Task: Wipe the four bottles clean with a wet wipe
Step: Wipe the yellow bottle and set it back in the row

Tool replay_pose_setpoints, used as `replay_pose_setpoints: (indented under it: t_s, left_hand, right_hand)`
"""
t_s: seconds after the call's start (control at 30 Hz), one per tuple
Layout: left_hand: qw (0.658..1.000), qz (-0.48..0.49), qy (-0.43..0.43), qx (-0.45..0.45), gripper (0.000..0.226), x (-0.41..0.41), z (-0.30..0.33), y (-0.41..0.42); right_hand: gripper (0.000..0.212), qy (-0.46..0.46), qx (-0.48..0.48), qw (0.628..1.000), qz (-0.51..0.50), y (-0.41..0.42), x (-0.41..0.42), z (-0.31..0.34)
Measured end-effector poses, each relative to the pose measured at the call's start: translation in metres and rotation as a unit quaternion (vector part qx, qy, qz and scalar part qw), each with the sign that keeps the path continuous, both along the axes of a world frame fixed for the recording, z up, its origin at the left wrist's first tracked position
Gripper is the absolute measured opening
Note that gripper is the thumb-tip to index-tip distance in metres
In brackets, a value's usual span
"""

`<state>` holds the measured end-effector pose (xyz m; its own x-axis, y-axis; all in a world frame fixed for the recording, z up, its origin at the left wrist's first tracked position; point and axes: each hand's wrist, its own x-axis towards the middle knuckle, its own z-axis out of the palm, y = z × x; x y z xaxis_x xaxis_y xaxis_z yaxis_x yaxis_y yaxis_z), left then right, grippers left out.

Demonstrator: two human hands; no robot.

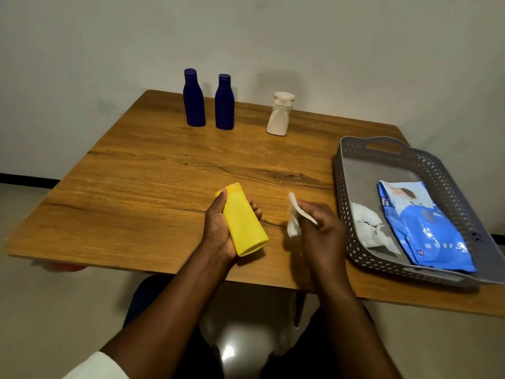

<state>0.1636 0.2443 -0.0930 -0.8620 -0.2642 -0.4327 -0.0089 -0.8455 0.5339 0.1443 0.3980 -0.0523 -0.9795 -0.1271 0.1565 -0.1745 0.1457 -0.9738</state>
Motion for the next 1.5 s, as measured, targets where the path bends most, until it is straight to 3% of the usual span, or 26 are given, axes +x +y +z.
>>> replay_pose_setpoints:
  t_s: [0.2, 0.33, 0.53, 0.67, 0.83, 1.0, 1.17, 1.3, 1.4, 1.5]
  left_hand:
    - [0.995, -0.074, -0.028, -0.052, 0.043, 0.003, 0.008, 0.009]
    - [0.998, -0.056, -0.007, -0.023, 0.045, 0.003, 0.012, 0.005]
    - [0.997, -0.034, -0.069, 0.009, 0.058, -0.001, 0.017, 0.001]
    - [0.994, 0.010, -0.092, 0.053, 0.067, -0.012, 0.023, -0.002]
    - [0.993, 0.047, -0.100, 0.048, 0.071, -0.025, 0.029, -0.004]
    - [0.982, 0.102, -0.145, 0.069, 0.060, -0.030, 0.029, -0.002]
    - [0.973, 0.119, -0.179, 0.083, 0.054, -0.026, 0.030, 0.000]
    - [0.967, 0.133, -0.202, 0.078, 0.046, -0.027, 0.035, 0.000]
    - [0.969, 0.133, -0.204, 0.051, 0.050, -0.027, 0.034, -0.003]
    - [0.974, 0.133, -0.185, 0.013, 0.056, -0.031, 0.024, -0.013]
  right_hand:
    - [0.025, 0.140, 0.138, 0.974, 0.116, -0.045, -0.036, 0.014]
    - [0.025, 0.122, 0.137, 0.968, 0.172, -0.047, -0.025, 0.006]
    - [0.028, 0.067, 0.104, 0.974, 0.190, -0.033, -0.008, 0.001]
    - [0.035, 0.072, 0.057, 0.986, 0.141, -0.027, 0.001, 0.006]
    - [0.043, 0.201, 0.043, 0.978, 0.012, -0.040, 0.020, 0.004]
    - [0.053, 0.280, 0.077, 0.954, -0.073, -0.051, 0.033, -0.011]
    - [0.036, 0.326, 0.157, 0.929, -0.078, -0.054, 0.036, -0.021]
    - [0.040, 0.352, 0.219, 0.908, -0.057, -0.053, 0.043, -0.025]
    - [0.048, 0.372, 0.231, 0.898, -0.026, -0.049, 0.050, -0.028]
    - [0.038, 0.392, 0.218, 0.894, 0.015, -0.043, 0.054, -0.033]
